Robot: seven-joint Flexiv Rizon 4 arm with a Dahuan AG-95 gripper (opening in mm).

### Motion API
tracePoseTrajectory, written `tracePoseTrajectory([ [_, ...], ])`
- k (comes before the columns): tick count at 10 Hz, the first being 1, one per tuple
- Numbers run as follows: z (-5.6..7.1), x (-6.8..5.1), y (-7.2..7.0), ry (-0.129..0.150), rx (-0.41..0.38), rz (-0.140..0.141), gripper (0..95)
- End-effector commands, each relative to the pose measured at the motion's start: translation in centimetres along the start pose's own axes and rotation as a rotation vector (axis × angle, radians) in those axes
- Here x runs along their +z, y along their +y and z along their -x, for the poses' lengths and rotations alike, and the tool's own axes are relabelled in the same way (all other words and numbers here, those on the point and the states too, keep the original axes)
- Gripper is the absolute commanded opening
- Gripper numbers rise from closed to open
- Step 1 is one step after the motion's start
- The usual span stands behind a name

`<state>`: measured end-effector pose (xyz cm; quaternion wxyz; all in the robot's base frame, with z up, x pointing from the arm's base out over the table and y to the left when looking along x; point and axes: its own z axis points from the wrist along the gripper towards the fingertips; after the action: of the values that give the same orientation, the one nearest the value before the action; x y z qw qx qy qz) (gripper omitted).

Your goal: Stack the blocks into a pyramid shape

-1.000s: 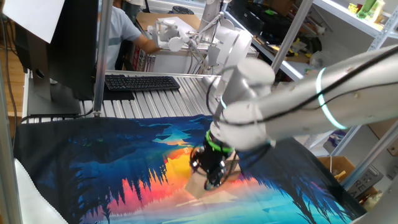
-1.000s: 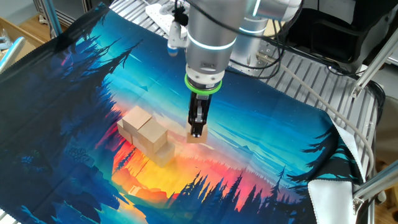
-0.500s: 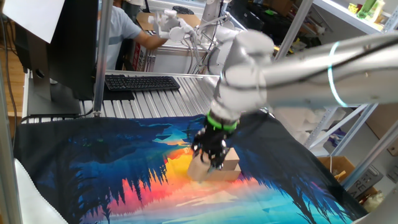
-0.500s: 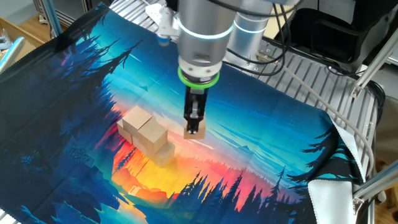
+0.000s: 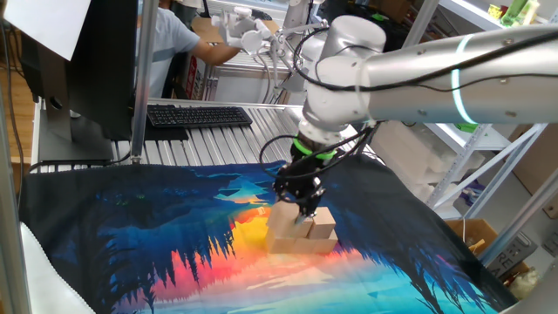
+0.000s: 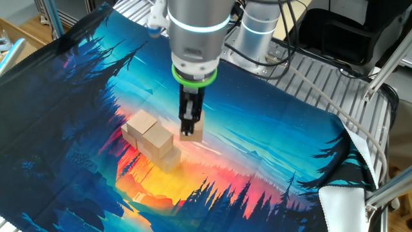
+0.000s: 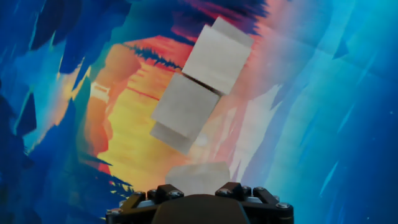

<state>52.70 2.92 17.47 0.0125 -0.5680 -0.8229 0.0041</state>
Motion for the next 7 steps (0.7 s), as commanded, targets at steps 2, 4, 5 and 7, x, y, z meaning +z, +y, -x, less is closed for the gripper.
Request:
tracePoseTrajectory([
  [2,1.0,-1.1,0.2,-0.009,0.054,-0.005,0.0],
  [4,1.7,-1.7,0.5,-0.037,0.051,-0.015,0.0],
  [5,2.4,-1.9,0.8,-0.045,0.052,-0.017,0.0],
  [7,3.6,-1.9,1.0,-0.041,0.075,-0.016,0.0],
])
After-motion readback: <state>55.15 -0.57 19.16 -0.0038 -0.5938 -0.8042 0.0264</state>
